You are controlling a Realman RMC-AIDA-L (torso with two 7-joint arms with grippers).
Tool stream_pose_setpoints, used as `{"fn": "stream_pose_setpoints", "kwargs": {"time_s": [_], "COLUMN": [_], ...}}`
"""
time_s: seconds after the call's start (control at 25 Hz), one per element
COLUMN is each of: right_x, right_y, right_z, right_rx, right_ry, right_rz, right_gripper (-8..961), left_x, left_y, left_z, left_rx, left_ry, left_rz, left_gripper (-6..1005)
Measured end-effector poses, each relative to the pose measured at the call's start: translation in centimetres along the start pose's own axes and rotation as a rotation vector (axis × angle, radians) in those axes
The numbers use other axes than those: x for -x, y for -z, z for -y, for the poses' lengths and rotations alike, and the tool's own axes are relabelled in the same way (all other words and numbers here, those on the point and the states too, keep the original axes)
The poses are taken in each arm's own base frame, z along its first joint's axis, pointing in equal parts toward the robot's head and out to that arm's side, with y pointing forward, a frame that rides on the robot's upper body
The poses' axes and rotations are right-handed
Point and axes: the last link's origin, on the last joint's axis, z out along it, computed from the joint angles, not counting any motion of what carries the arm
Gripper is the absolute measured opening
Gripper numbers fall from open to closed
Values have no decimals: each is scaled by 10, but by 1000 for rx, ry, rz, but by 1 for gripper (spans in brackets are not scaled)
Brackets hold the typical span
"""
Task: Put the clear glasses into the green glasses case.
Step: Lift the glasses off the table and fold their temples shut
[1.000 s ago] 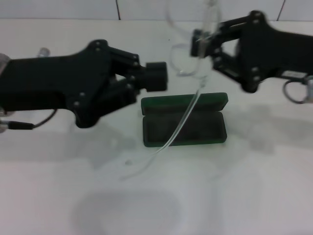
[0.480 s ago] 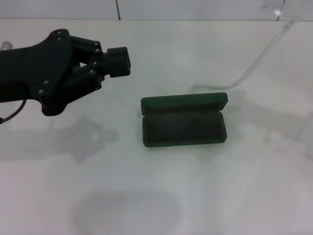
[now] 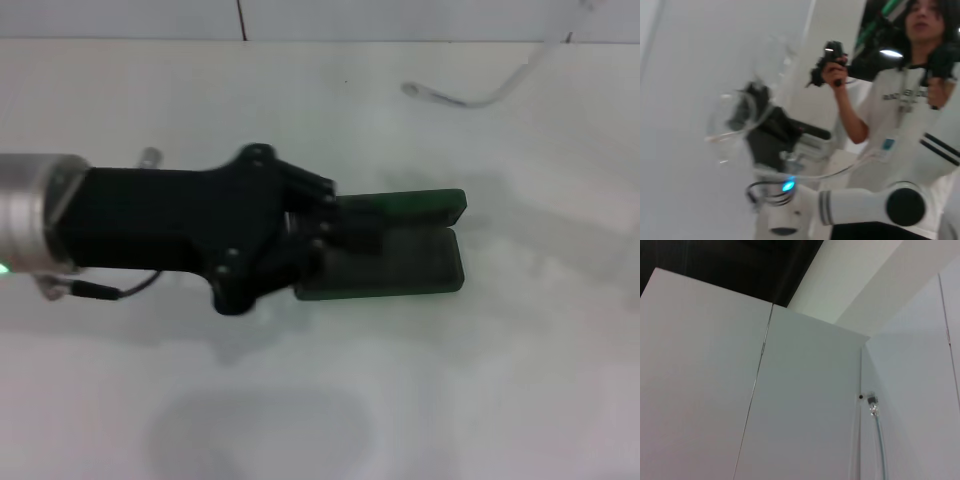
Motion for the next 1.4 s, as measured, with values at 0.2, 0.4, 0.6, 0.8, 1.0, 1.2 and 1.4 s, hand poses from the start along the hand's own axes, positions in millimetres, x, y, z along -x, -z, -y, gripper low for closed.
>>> {"fn": "stream_pose_setpoints", "kwargs": {"time_s": [0.2,0.4,0.6,0.8,1.0,1.2,1.4], "right_x": [-22,-38,-50,-53,-56,-62,-70], "right_y": [-14,-27,-40,-42,-43,-44,-49], "right_z": [5,-2,-10,-12,-16,-19,-22], "right_rx": [8,53,98,109,125,134,150], "right_ry": [-58,-99,-126,-138,-149,-165,-178], "right_rz": [14,14,-4,-15,-29,-55,-93], "right_gripper": [93,92,92,91,91,90,90], "left_x": [-6,-14,-19,-23,-27,-29,-27], "left_y": [-20,-24,-24,-22,-19,-15,-13], "left_z": [0,4,7,8,9,12,15], "left_rx": [82,87,80,67,45,12,-5], "left_ry": [-72,-156,-196,-225,-238,-232,-209], "left_rz": [-46,-128,-169,-196,-221,-253,-268], "left_gripper": [69,69,69,69,70,70,70]}}
